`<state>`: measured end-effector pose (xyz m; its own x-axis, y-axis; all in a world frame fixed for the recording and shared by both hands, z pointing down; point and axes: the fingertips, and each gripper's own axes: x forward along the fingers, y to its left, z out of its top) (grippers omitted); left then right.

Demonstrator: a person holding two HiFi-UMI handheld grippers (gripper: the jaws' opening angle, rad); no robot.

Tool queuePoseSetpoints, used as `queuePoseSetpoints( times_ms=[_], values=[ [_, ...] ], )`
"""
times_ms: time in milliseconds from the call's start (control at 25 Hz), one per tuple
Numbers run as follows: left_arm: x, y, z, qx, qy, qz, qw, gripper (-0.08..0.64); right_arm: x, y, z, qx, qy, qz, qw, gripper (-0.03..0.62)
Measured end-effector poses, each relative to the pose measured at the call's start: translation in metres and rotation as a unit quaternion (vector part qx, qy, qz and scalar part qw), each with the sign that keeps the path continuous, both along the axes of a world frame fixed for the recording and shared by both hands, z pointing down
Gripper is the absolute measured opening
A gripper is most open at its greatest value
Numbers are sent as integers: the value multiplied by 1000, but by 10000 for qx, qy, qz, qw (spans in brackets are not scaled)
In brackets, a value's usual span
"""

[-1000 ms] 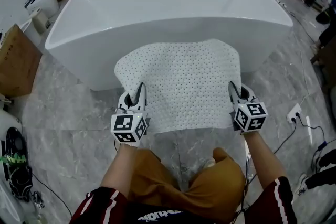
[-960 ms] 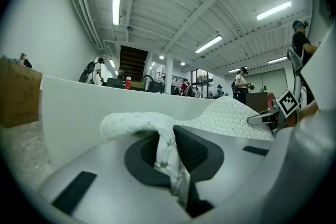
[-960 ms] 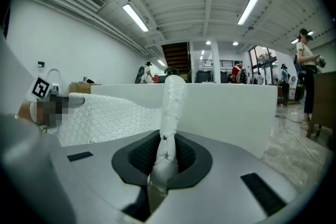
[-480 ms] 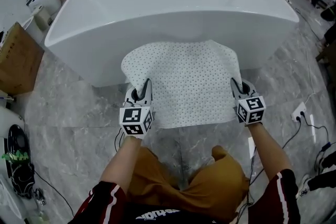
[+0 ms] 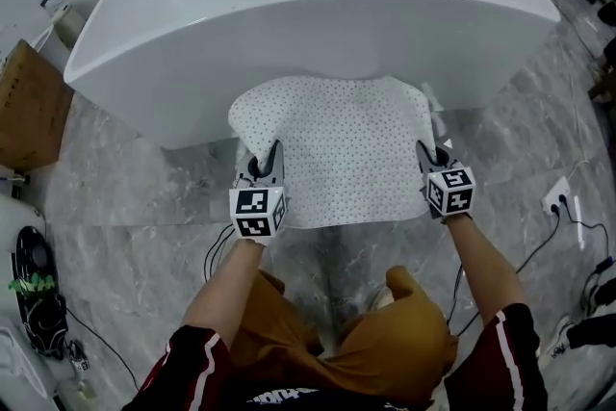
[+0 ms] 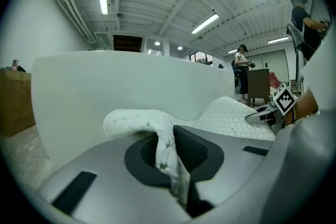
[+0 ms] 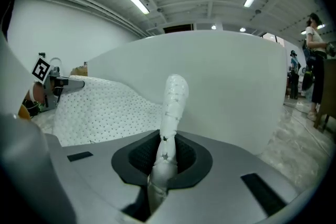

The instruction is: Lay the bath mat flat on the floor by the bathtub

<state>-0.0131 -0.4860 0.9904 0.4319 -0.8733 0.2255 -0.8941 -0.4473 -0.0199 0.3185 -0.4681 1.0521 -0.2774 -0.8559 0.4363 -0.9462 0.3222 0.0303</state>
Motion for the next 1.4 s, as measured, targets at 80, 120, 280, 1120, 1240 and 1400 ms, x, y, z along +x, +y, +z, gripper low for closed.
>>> queuePoseSetpoints(
  times_ms=[80,120,280,1120,1240,1400],
  values=[
    [3,-2,16,-116,-60,-33,9999,35,0,-2,20,-132,-64,53,9999,50],
    [4,-2,24,-172,-87,-64,9998,35,1,-2,29,-189,-91,72,9998,50],
    [9,-2,58,-272,-375,-132,9988,35,4,-3,58,-354,-141,127,9992,51],
    [27,-15,143,-1031,-173,-355,9939,34,25,-17,156,-959,-359,425,9938,56],
    [36,-15,146,-1038,-155,-328,9939,34,33,-20,161,-1011,-379,469,9931,79],
    [46,-17,161,-1132,-175,-409,9926,34,56,-21,158,-903,-649,953,9892,209]
  ],
)
